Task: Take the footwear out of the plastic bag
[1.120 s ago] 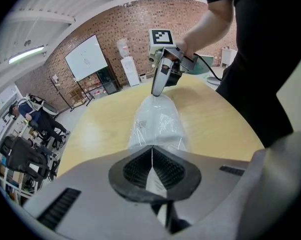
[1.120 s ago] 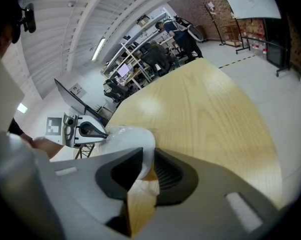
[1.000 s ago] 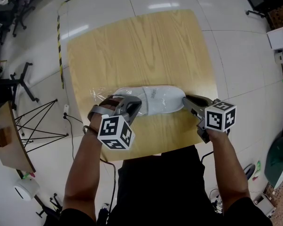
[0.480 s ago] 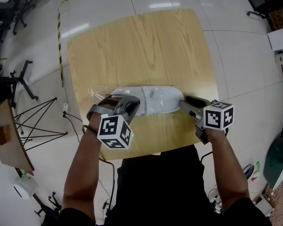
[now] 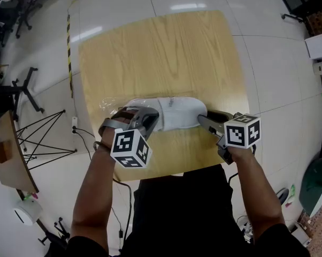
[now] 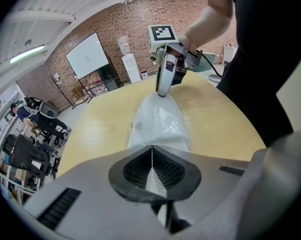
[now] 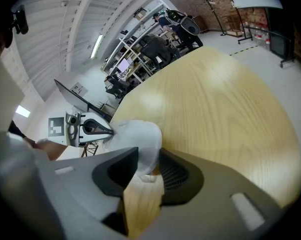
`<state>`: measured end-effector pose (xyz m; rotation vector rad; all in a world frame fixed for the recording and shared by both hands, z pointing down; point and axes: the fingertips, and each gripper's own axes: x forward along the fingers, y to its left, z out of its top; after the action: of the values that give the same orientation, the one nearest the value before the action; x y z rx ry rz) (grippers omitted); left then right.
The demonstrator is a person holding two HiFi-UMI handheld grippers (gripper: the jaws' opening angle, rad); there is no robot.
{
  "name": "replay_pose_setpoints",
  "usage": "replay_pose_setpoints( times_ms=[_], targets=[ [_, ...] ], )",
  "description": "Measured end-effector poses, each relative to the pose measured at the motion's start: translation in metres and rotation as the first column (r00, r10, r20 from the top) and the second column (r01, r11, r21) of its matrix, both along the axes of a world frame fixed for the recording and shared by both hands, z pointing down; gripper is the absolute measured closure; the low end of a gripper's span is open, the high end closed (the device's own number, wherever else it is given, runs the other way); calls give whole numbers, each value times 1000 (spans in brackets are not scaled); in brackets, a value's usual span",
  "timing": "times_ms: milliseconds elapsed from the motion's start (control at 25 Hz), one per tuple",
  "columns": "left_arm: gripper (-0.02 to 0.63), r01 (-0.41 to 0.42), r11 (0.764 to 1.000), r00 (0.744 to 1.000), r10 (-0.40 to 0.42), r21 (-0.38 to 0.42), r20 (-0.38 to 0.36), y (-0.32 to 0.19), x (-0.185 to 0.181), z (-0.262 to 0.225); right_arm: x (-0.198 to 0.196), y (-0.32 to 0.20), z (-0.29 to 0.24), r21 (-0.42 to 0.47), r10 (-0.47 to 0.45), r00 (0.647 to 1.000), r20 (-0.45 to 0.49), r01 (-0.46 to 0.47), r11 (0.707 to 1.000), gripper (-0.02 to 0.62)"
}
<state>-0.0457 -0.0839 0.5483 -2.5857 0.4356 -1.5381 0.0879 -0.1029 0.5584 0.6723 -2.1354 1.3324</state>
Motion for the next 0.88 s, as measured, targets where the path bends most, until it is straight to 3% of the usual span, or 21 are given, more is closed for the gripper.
replay_pose_setpoints(
  times_ms=[240, 880],
  targets=[
    [595, 19, 1000, 1000, -19, -4, -8, 6, -10, 2, 2, -1, -9, 22, -1, 999, 45, 0, 1000, 495],
    [595, 33, 999, 999, -33, 6, 12, -1, -13, 5, 43, -6, -9, 6, 90, 995, 39, -91, 996, 506]
  ],
)
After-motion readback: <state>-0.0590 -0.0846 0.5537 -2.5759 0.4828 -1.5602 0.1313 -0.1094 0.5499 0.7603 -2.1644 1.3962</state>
